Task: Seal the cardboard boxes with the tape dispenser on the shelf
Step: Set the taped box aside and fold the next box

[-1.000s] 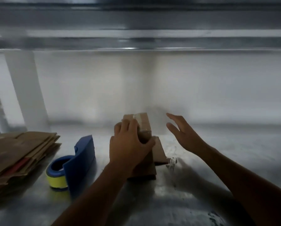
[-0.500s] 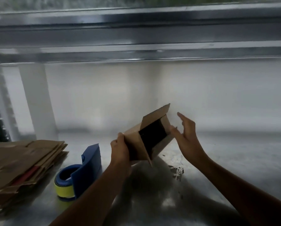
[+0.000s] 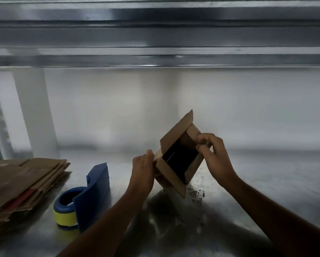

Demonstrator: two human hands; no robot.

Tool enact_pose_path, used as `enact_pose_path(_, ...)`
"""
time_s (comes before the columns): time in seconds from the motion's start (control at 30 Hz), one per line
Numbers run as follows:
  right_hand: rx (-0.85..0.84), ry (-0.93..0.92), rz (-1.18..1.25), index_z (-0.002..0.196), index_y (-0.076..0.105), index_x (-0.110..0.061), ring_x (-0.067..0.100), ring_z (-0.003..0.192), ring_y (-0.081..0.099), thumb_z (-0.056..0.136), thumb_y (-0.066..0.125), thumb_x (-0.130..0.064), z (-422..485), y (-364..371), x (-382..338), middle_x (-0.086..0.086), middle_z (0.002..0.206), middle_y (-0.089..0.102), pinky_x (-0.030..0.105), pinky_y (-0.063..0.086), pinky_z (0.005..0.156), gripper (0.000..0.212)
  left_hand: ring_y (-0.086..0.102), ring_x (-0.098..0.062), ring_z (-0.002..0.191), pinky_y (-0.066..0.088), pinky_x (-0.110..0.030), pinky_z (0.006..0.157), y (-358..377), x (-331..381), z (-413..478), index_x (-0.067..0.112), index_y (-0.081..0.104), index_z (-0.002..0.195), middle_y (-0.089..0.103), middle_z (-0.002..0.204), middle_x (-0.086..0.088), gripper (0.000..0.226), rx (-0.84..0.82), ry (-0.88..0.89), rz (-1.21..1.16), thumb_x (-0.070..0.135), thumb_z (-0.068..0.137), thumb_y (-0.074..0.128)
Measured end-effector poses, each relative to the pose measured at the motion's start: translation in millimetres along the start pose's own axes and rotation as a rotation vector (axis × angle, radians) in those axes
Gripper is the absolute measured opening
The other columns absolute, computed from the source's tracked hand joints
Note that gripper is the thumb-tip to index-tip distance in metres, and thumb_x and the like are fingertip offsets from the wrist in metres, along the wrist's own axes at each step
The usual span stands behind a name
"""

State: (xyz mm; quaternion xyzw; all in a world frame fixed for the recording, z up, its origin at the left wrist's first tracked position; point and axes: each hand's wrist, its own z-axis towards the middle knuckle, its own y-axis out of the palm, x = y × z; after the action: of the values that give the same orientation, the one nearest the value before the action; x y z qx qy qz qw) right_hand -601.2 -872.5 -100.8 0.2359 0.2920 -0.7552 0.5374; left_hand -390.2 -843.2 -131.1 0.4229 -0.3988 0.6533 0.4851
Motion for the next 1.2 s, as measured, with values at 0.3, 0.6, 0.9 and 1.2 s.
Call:
enact_pose_path(0.3, -0.020, -0.060, -0.115, 0.092, 0.063, -0.031, -0.012, 0.094, 0.051, 0.085, 0.062, -0.008, 7, 0, -7, -0.009, 0.104, 0.055, 0.010, 0.050, 0.071, 0.024, 0.058, 0.000, 0.122, 0.051, -0.016, 0.097, -2, 21, -13, 0.031, 0.054, 0.139, 0.061, 0.136, 0.018, 0.076, -0.100, 0.351, 0.047, 0.077, 0.080, 0.041)
enact_pose_path(0.6, -0.051, -0.072, -0.067, 0.115, 0.058, -0.039, -0.017, 0.115, 0.040, 0.093, 0.061, -0.007, 2, -5, -3, 0.001, 0.129, 0.044, 0.003, 0.041, 0.086, 0.038, 0.057, 0.001, 0.125, 0.049, -0.009, 0.090, -11, 30, -10, 0.074, 0.020, 0.143, 0.056, 0.135, 0.024, 0.060, 0.006, 0.417, -0.094, 0.048, 0.099, 0.052)
enact_pose_path(0.9, -0.085, -0.108, 0.022, 0.121, 0.065, -0.025, -0.006, 0.129, 0.039, 0.086, 0.055, 0.003, 3, -14, -4, -0.001, 0.140, 0.039, 0.014, 0.047, 0.080, 0.046, 0.057, 0.013, 0.110, 0.052, -0.008, 0.084, -18, 22, -2, 0.044, 0.050, 0.141, 0.054, 0.126, 0.035, 0.066, -0.045, 0.316, 0.065, 0.054, 0.079, 0.070)
enact_pose_path(1.2, -0.097, -0.139, -0.095, 0.099, 0.072, -0.020, -0.012, 0.134, 0.032, 0.091, 0.066, 0.006, 13, -22, 7, 0.000, 0.140, 0.036, 0.007, 0.040, 0.090, 0.028, 0.053, -0.008, 0.119, 0.054, -0.015, 0.090, -19, 13, 1, 0.041, 0.027, 0.156, 0.043, 0.139, 0.023, 0.084, -0.169, 0.292, 0.188, 0.031, 0.087, 0.075)
